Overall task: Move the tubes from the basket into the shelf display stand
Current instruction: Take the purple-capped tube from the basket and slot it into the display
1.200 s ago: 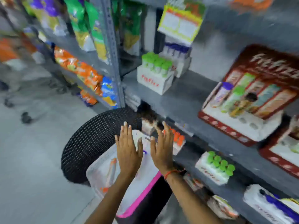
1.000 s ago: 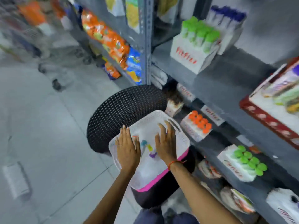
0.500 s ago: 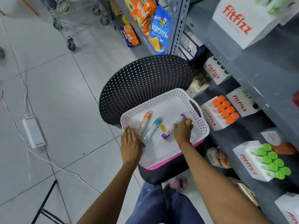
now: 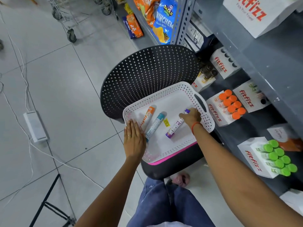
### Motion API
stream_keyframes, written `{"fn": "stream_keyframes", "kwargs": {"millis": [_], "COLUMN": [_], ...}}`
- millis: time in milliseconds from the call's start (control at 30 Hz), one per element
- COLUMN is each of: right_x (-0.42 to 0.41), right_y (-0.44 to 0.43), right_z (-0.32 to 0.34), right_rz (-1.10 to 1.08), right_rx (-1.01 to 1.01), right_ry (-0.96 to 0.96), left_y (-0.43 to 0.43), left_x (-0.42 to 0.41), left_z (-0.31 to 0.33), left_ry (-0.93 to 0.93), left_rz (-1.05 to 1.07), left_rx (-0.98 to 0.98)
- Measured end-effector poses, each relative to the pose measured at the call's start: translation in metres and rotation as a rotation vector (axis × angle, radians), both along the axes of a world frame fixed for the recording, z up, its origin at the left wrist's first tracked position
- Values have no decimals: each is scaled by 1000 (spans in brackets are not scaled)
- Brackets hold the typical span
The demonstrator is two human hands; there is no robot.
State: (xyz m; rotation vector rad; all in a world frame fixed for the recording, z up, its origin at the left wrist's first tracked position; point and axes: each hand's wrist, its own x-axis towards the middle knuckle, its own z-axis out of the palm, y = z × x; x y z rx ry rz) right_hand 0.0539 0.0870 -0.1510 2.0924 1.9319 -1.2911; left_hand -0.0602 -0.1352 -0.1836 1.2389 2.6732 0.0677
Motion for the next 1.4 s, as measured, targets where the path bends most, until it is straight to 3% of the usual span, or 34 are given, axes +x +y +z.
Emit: {"fn": "stream_keyframes", "kwargs": {"millis": [200,367,567,767,1000,1100,1400], "right_x": [44,107,208,304,394,413,433], "right_y": [-11,-21,-25,-39,-42,-32,2], "right_z": [66,144,238,321,358,367,398], "right_rz": [79,34,-211,-434,-608,-663,-457], "right_rx": [253,535,723,953,997,968,677], "right_ry": [184,202,179,31,-222,-223,-274], "left_y": [26,98,195,243,234,235,236], "left_x": [21,69,167,264,316,316,314], "left_z": [17,53,128,185,171,166,166], "left_ry": [-32,-50,-154,-258,-229,-188,-156], "left_rz": [-99,-329,-664,-855,-917,-912,-911], "left_rx": [6,129,544,642,465,439,389]}}
